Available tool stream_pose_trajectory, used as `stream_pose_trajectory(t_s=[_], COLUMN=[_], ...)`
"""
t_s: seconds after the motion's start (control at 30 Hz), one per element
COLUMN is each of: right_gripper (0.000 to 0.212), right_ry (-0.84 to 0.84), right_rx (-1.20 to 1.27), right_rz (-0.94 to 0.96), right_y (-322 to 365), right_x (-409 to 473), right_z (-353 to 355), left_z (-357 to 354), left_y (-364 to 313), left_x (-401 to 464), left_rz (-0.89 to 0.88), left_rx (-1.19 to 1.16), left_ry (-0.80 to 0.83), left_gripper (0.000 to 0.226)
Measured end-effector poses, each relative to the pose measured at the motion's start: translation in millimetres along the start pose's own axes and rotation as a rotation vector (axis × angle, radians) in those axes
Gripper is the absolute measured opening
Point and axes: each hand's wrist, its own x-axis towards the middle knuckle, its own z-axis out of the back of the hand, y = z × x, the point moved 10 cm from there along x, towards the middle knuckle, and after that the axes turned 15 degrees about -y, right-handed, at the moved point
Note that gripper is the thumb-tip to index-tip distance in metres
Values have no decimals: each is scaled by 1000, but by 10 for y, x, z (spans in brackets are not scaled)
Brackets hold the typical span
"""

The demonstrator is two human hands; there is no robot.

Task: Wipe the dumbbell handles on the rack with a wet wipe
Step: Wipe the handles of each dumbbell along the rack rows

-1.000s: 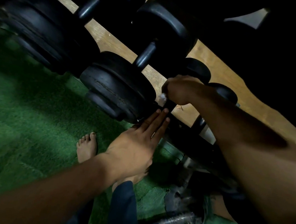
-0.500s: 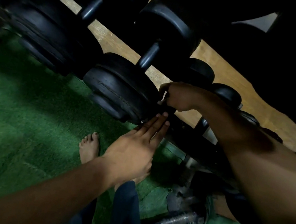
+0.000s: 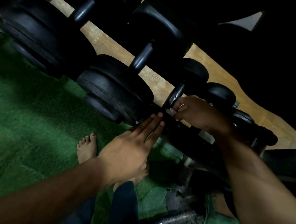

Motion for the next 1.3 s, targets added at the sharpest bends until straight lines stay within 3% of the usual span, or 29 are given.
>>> stream_pose_trajectory(t_s=[0.1, 0.27, 0.5, 0.7, 0.87, 1.0, 1.1, 1.17, 1.23, 1.3], right_gripper=[11, 27, 24, 28, 31, 26, 13, 15, 14, 17], right_ry=[-60, -76, -82, -32, -350, -514, -447, -264, -126, -178], right_rx=[212, 582, 695, 858, 724, 371, 113, -18, -83, -168], right_rz=[-166, -378, -473, -398, -250, -11, 291, 476, 460, 472], right_y=[-163, -382, -443, -507, -886, -968, -675, -483, -500, -512], right_x=[-44, -3, -34, -223, -265, -351, -485, -571, -574, -543], right_z=[-143, -393, -354, -92, 445, 622, 487, 234, 85, 127], left_z=[-13, -49, -80, 7, 68, -103, -254, -305, -320, -319], left_y=[15, 14, 6, -57, -357, -600, -585, -571, -571, -579], left_x=[0, 8, -7, 50, 182, 315, 402, 417, 418, 412], left_rz=[6, 20, 22, 78, -17, -135, -150, -168, -176, -178], left_rx=[15, 52, 67, 54, 60, 52, 102, 129, 132, 129], left_ry=[-14, -12, 21, 30, -19, 29, 72, 86, 98, 106], left_gripper=[99, 100, 104, 97, 89, 92, 101, 105, 105, 105])
